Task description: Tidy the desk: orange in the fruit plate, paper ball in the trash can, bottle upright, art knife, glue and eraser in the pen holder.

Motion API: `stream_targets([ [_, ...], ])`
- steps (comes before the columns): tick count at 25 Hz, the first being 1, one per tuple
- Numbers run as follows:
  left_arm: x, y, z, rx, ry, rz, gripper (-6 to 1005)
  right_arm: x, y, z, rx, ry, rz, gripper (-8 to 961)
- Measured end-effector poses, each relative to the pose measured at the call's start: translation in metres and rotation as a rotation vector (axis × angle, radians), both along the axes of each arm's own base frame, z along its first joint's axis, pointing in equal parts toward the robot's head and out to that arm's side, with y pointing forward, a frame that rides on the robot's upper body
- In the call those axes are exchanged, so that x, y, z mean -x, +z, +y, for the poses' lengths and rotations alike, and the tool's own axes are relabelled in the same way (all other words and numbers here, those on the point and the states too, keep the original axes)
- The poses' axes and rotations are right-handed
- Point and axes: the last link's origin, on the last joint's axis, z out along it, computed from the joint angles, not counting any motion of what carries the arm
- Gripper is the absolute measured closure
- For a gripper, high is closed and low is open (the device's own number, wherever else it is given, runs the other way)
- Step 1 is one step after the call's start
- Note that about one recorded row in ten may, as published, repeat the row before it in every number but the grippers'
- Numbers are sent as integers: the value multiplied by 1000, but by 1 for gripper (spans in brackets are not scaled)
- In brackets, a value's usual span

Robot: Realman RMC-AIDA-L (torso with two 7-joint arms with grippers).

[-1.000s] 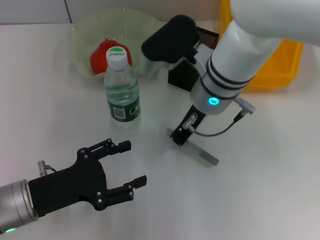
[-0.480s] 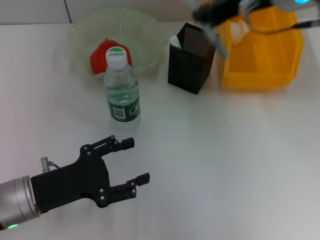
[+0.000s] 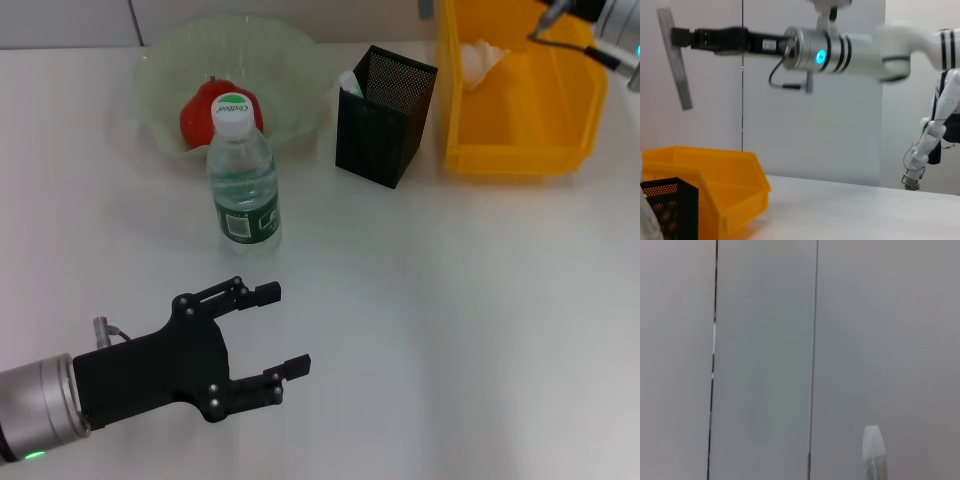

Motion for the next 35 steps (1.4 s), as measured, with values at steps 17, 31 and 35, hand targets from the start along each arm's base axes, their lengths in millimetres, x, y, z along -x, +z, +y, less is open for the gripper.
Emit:
stream_targets([
  [17, -3, -1, 3, 4, -14, 1, 223, -64, -68, 0, 5, -65, -38, 791],
  [31, -12, 1, 14, 7, -46, -5, 223, -118, 33, -121, 66, -1, 311, 256],
  [35, -14, 1, 16, 12, -50, -6, 223, -157, 62, -166, 87, -45, 265, 193],
])
